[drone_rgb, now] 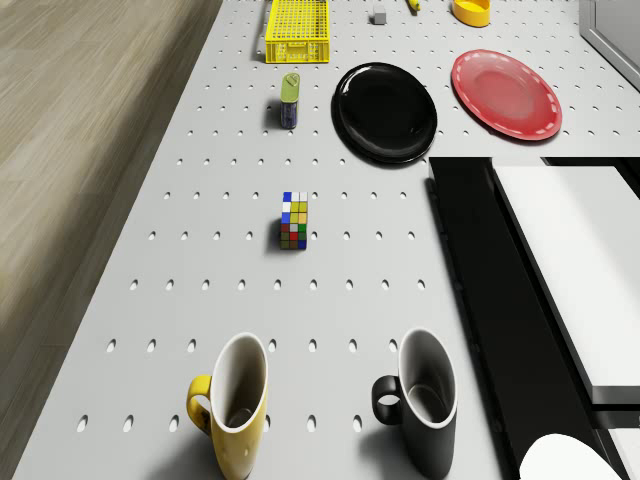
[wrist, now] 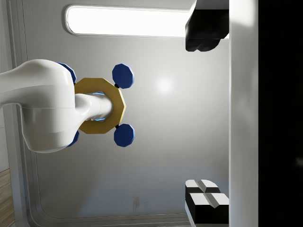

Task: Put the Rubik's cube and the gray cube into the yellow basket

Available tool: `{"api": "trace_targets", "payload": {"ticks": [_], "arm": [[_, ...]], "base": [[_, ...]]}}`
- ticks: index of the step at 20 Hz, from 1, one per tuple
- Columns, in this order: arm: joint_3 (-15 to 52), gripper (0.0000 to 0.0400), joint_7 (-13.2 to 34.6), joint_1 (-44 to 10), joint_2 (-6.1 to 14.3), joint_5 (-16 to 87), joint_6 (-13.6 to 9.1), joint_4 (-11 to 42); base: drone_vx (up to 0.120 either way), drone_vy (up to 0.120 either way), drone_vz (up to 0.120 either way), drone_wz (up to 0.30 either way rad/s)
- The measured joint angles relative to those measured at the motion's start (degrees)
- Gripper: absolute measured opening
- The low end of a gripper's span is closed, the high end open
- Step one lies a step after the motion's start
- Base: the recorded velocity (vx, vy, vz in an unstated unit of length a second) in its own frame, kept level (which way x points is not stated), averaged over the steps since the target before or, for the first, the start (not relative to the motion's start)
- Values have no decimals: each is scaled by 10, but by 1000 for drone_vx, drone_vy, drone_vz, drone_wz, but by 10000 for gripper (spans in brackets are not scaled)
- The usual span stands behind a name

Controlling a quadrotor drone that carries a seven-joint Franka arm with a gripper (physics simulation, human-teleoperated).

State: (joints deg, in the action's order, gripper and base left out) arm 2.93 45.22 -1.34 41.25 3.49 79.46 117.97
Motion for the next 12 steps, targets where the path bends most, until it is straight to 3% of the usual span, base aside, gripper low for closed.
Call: {"api": "trace_targets", "payload": {"ticks": [7,12], "arm": [[59,400,11,-18,4,83,4,11],[162,400,34,-52,14,232,12,50]], "base": [[120,120,0,0],[120,120,0,0]]}}
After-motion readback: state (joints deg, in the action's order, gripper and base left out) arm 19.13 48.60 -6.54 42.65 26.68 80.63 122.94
